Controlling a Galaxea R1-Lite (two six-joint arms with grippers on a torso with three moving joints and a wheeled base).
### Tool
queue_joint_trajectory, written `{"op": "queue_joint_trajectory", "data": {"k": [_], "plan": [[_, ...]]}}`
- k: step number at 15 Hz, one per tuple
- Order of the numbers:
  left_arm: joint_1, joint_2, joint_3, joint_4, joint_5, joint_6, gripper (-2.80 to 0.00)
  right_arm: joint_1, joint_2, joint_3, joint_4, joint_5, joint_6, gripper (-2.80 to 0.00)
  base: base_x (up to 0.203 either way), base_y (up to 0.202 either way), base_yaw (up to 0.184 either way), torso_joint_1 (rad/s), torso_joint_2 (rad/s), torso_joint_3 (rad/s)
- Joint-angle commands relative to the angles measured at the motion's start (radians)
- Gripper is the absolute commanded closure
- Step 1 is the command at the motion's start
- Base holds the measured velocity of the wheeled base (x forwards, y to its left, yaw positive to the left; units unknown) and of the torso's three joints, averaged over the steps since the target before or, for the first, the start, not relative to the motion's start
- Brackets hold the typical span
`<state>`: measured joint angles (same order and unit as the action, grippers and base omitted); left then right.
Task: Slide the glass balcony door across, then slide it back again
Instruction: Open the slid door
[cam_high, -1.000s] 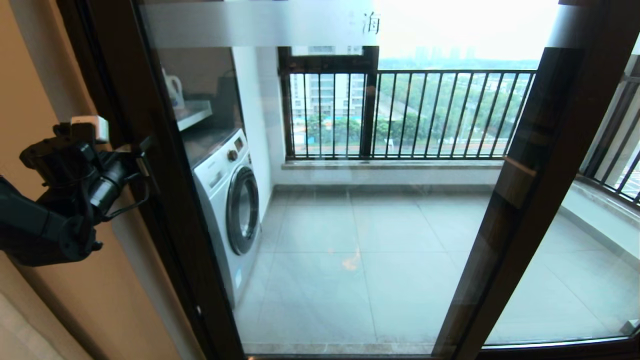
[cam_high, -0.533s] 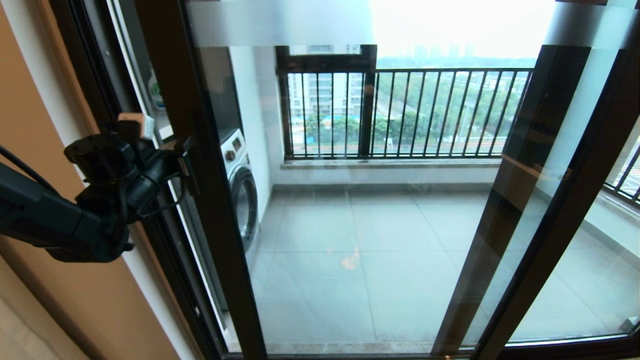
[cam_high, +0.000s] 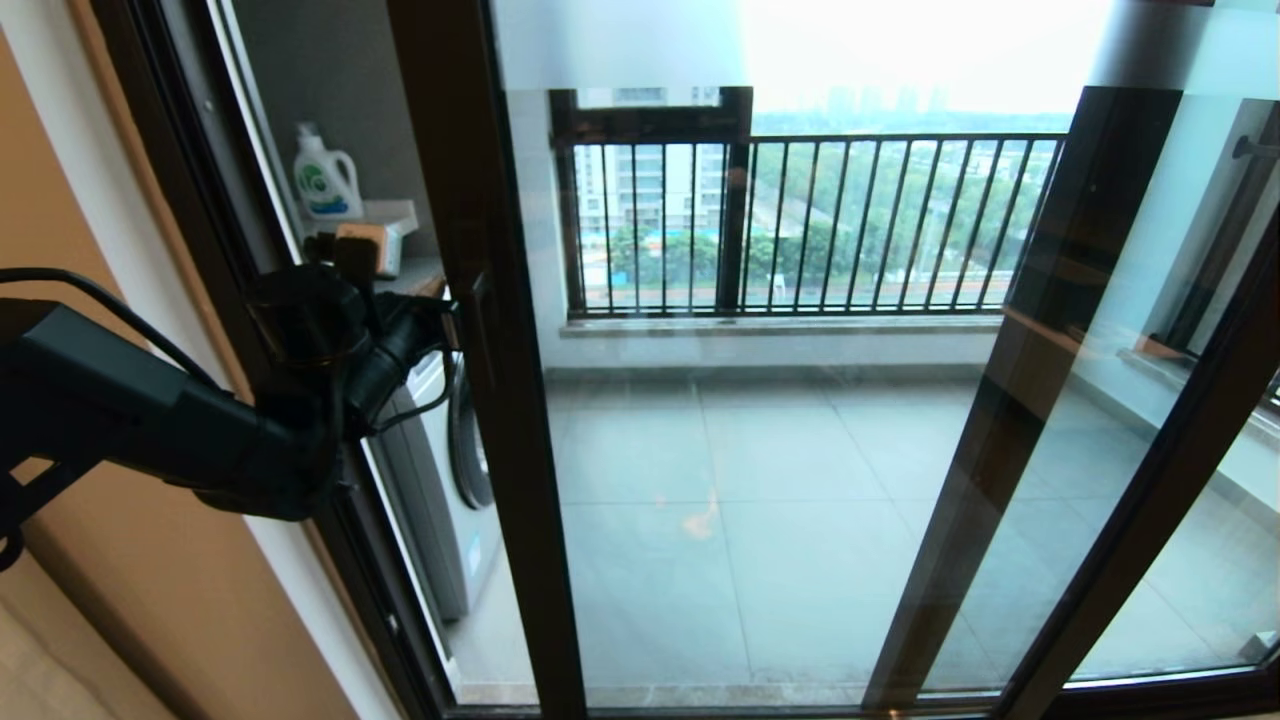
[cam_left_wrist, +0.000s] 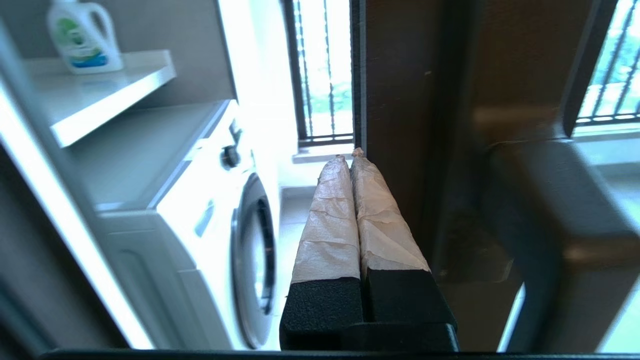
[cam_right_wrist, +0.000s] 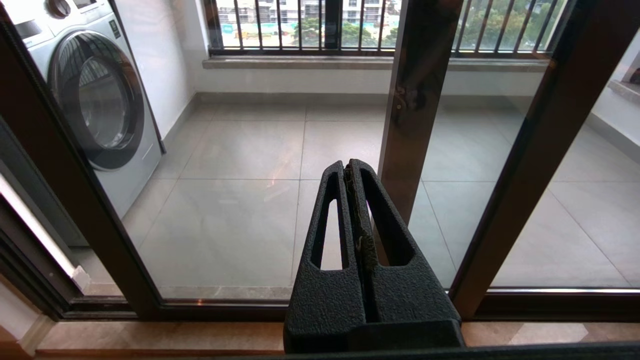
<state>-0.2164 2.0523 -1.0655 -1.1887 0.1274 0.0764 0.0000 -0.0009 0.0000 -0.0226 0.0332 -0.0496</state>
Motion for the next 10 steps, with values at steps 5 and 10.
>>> {"op": "queue_joint_trajectory", "data": {"k": [5, 10], "plan": [[-0.088, 0.036, -0.057, 0.031, 0.018, 0.000, 0.00, 0.000, -0.001, 0.011, -0.001, 0.001, -0.001, 0.00, 0.000, 0.000, 0.000, 0.000, 0.00, 0.000], [-0.123, 0.085, -0.160, 0.092, 0.071, 0.002, 0.00, 0.000, -0.001, 0.009, 0.000, 0.001, -0.001, 0.00, 0.000, 0.000, 0.000, 0.000, 0.00, 0.000]]}}
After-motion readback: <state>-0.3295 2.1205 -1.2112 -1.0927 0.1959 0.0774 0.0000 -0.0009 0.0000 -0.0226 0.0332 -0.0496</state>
